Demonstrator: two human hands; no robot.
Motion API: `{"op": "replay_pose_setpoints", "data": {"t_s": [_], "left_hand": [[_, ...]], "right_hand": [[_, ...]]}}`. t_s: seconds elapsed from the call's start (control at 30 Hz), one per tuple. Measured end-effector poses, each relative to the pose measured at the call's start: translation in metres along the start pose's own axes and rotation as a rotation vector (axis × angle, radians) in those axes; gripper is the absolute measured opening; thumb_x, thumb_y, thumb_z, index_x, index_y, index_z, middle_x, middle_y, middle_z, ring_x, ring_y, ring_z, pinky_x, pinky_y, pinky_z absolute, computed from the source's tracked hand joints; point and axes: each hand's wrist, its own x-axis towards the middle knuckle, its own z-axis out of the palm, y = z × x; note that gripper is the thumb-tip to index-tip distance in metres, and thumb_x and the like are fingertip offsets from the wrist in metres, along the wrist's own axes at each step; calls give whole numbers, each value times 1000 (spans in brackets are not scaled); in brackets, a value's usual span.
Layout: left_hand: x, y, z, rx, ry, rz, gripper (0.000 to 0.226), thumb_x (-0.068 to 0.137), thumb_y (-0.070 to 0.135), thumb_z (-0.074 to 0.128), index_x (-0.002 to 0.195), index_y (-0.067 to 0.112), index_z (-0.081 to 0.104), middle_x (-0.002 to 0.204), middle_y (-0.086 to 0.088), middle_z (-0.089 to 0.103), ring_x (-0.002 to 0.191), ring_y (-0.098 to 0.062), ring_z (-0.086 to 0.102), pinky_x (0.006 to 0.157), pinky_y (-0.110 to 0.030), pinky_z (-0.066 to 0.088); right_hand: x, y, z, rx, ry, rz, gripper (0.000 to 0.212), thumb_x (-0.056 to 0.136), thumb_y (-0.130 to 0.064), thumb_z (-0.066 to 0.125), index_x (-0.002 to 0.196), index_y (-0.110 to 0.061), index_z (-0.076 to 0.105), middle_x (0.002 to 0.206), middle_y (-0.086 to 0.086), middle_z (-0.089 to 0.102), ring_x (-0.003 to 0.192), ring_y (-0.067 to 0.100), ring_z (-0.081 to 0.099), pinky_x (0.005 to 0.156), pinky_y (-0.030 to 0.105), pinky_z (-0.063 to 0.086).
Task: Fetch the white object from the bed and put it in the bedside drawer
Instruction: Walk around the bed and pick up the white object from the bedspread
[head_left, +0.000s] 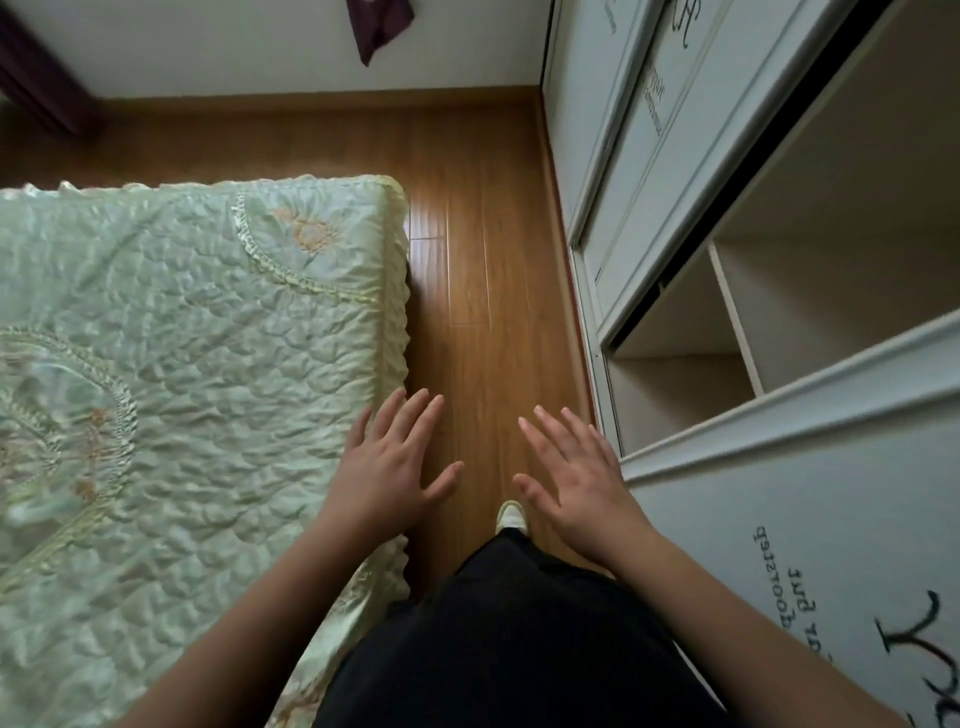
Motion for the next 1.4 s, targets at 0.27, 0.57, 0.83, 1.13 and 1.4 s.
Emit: {"op": "replay_pose_setpoints", "data": {"t_s": [0.27, 0.57, 0.83, 1.13, 1.4], "left_hand": [[114, 10, -32, 15, 54, -9, 82, 85, 72, 20, 153, 26, 15, 161, 4, 21, 149, -17, 5, 119, -47, 9], [202, -36, -50, -4, 37, -85, 84, 82, 74, 15, 154, 29, 12, 161, 4, 17, 149, -17, 2, 120, -45, 6], [302, -108, -69, -28, 52, -81, 83, 84, 74, 19, 153, 28, 16, 160, 3, 22, 149, -18, 8, 119, -48, 11], [392, -130, -104, 54, 61, -18, 79, 85, 66, 32, 147, 18, 39, 150, -6, 44, 142, -26, 32, 112, -52, 28], [502, -155, -119, 80, -12, -68, 82, 87, 70, 18, 155, 24, 11, 162, -3, 17, 149, -23, 2, 119, -48, 2]], "right_hand": [[98, 34, -53, 27, -32, -52, 64, 94, -66, 13, 151, -42, -4, 161, -16, -10, 144, 7, -21, 114, 35, -17], [217, 40, -91, -1, -23, -98, 67, 91, -68, 9, 151, -42, -6, 161, -16, -9, 141, 4, -24, 113, 34, -19], [341, 21, -128, -57, 5, -99, 64, 92, -68, 9, 150, -43, -7, 161, -15, -7, 144, 7, -20, 115, 37, -14], [441, 15, -177, -86, 39, -100, 63, 95, -64, 15, 151, -41, -4, 162, -12, -5, 146, 9, -15, 115, 34, -13], [538, 45, -215, -221, 97, -26, 65, 95, -63, 7, 152, -33, -2, 163, -2, 2, 148, 19, -4, 116, 38, -10]]}}
